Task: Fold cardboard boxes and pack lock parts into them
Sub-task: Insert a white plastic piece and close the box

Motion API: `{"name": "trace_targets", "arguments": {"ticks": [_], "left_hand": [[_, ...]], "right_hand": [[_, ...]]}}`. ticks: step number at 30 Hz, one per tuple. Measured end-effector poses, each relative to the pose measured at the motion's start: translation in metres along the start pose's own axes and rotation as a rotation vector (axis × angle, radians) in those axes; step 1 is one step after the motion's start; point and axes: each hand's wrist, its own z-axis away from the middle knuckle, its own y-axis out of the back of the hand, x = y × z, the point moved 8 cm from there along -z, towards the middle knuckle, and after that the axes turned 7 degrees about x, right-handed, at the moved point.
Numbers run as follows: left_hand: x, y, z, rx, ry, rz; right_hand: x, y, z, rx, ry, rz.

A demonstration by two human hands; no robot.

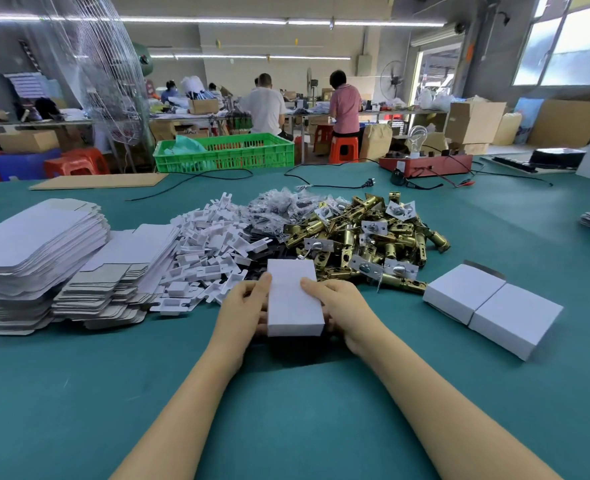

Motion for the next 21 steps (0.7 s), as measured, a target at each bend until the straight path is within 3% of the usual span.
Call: {"name": "trace_targets", "arguments": {"ticks": [5, 10, 18, 21], "left_hand": [[-0.002, 0.001, -0.006, -0.003, 0.078, 0.193], [-0.002, -0.009, 0.000, -0.090, -0.052, 0.025], [0.000, -0.012, 0.005, -0.150, -0.124, -0.139], [-0.002, -0.012, 0.004, -0.148, -0.134, -0.167]], "right_hand": [[0.010, 0.005, 0.003, -0.007, -0.320, -0.388], [-0.012, 0.039, 0.005, 0.046, -0.274, -0.584], [-0.027, 0.143, 0.025, 0.402, -0.158, -0.270], [-0.016, 0.170, 0.048, 0.459, -0.149, -0.240]]}}
